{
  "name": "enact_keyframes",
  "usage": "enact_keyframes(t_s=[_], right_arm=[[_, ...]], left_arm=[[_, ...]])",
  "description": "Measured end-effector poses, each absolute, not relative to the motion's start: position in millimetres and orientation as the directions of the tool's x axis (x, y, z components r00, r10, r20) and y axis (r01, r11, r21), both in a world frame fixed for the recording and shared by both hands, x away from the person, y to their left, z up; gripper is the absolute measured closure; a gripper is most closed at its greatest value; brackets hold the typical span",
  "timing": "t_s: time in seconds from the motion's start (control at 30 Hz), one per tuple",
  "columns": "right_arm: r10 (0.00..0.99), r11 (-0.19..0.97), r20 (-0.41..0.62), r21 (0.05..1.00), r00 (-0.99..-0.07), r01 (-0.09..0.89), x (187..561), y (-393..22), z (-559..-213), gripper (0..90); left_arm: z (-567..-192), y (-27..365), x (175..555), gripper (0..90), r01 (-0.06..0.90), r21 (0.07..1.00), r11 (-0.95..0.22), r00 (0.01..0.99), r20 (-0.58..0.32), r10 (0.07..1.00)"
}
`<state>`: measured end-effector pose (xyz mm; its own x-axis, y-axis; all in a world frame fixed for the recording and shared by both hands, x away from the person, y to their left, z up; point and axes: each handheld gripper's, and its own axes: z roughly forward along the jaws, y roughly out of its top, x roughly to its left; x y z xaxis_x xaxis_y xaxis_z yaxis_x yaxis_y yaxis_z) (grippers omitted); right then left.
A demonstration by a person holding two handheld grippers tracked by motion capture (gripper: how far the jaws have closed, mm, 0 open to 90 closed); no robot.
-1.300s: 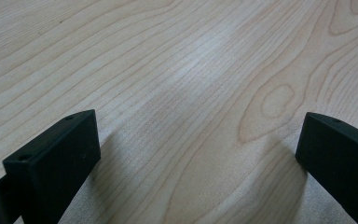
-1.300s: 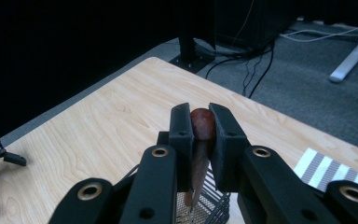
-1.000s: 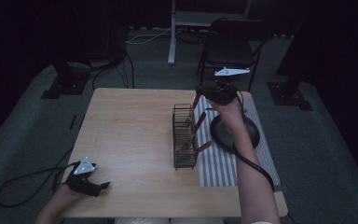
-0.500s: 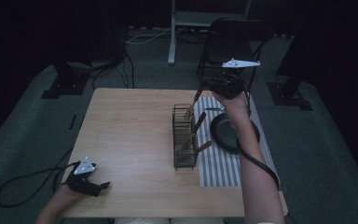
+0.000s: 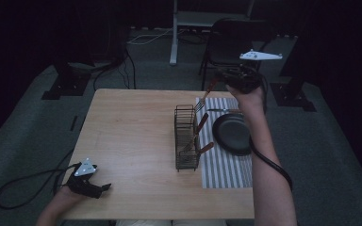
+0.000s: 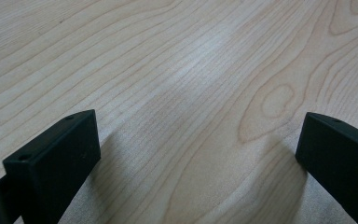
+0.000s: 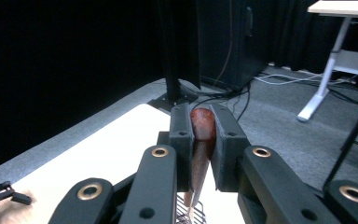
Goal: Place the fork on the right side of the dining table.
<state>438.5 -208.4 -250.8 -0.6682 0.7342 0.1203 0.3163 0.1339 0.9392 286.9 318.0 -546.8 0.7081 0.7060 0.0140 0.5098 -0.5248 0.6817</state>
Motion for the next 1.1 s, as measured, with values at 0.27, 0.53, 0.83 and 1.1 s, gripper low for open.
enact_keyframes(t_s=[0.27, 0.53, 0.83, 1.1], right_arm=[[0.762, 0.129, 0.119, 0.936, -0.636, 0.329, 434, -225, -259, 80.9], [0.785, 0.122, 0.131, 0.926, -0.606, 0.358, 426, -241, -277, 80.9], [0.808, 0.098, 0.15, 0.92, -0.57, 0.381, 410, -254, -300, 80.9], [0.828, 0.09, 0.149, 0.917, -0.541, 0.39, 394, -257, -317, 80.9]], left_arm=[[-547, 318, 287, 0.0, 0.51, 0.682, -0.525, 0.708, 0.014, 0.706], [-547, 318, 287, 0.0, 0.51, 0.682, -0.524, 0.708, 0.014, 0.706], [-547, 318, 287, 0.0, 0.51, 0.682, -0.524, 0.708, 0.014, 0.706], [-547, 318, 287, 0.0, 0.511, 0.681, -0.524, 0.708, 0.013, 0.706]])
